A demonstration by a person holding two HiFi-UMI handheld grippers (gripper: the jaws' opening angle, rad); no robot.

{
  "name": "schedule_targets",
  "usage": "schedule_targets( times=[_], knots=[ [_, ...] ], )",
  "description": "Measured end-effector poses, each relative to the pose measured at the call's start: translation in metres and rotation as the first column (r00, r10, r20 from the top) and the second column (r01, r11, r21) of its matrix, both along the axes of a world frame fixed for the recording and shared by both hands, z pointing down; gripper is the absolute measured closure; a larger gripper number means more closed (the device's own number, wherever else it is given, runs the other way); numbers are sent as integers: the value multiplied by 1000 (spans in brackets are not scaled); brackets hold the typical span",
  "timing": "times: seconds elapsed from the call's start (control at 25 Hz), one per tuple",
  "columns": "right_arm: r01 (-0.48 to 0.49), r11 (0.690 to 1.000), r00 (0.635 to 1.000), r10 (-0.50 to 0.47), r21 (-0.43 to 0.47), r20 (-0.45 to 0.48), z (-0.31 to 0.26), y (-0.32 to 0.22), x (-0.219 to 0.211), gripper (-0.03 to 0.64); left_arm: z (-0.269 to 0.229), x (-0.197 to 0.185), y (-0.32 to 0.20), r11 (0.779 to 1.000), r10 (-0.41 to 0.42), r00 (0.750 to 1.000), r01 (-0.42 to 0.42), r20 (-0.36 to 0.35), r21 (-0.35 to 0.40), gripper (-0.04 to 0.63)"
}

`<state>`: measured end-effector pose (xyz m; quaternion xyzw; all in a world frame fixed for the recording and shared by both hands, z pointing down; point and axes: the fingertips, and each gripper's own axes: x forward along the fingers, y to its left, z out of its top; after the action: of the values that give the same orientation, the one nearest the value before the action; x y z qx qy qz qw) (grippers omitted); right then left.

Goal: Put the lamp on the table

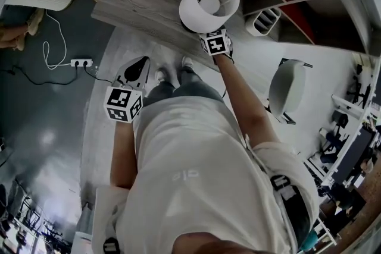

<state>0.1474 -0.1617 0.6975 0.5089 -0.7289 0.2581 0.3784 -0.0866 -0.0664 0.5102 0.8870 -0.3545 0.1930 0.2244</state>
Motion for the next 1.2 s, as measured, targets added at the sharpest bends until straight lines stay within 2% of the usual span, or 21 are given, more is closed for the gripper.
schedule_targets(
  times=[0.44,0.8,1.0,1.2],
  knots=[
    [-103,992,995,101,-74,-24,-9,35,16,513,5,21,0,994,109,994,-109,-13,-2,581],
    [-135,986,991,136,-101,3,-31,74,15,566,9,37,-4,985,175,984,-175,-24,1,581],
    [-164,984,984,168,-65,64,-63,88,10,572,4,48,-6,976,219,975,-218,-34,18,581],
    [-159,987,983,156,31,97,-108,94,6,574,0,57,-9,967,253,966,-252,-45,31,581]
  ],
)
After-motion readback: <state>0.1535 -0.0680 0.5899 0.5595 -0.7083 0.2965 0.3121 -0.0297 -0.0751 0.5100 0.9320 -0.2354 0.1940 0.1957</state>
